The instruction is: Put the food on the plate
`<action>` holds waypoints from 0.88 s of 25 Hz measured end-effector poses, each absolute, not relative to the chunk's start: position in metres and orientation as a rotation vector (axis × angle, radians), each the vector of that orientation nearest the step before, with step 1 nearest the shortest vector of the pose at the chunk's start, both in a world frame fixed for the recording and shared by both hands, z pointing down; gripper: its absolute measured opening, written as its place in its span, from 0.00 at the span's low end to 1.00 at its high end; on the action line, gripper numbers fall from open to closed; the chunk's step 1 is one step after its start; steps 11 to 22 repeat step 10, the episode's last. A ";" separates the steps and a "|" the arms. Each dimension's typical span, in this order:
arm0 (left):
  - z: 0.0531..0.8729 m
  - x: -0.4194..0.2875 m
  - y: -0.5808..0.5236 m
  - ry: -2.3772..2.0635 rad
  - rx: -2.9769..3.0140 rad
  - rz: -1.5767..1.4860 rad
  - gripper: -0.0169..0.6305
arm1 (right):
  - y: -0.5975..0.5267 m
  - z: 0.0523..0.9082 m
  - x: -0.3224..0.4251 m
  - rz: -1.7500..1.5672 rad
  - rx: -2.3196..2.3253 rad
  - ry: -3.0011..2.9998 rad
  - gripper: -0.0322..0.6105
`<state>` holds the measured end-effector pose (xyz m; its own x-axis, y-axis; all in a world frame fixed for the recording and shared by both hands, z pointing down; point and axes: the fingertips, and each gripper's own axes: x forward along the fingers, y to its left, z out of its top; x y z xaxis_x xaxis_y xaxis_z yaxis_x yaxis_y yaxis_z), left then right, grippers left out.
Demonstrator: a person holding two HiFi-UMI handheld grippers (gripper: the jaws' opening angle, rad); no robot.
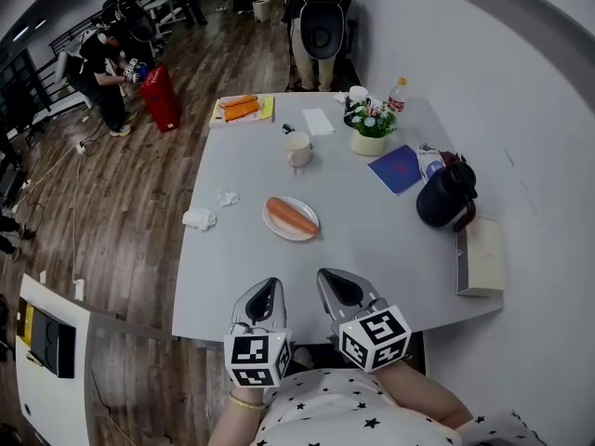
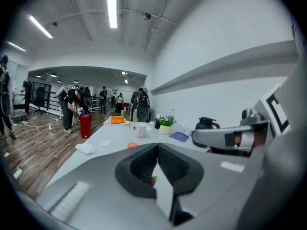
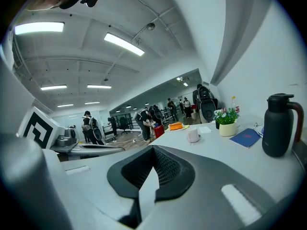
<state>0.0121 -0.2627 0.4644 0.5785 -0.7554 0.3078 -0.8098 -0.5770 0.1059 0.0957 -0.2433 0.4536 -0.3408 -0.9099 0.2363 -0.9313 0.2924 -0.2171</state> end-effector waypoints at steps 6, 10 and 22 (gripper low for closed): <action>0.465 0.015 -0.260 -1.292 2.576 0.339 0.04 | -0.241 0.457 0.094 0.504 1.737 -2.467 0.05; 0.465 0.013 -0.261 -1.292 2.577 0.330 0.04 | -0.241 0.456 0.089 0.496 1.731 -2.473 0.05; 0.465 0.013 -0.261 -1.292 2.577 0.330 0.04 | -0.241 0.456 0.089 0.496 1.731 -2.473 0.05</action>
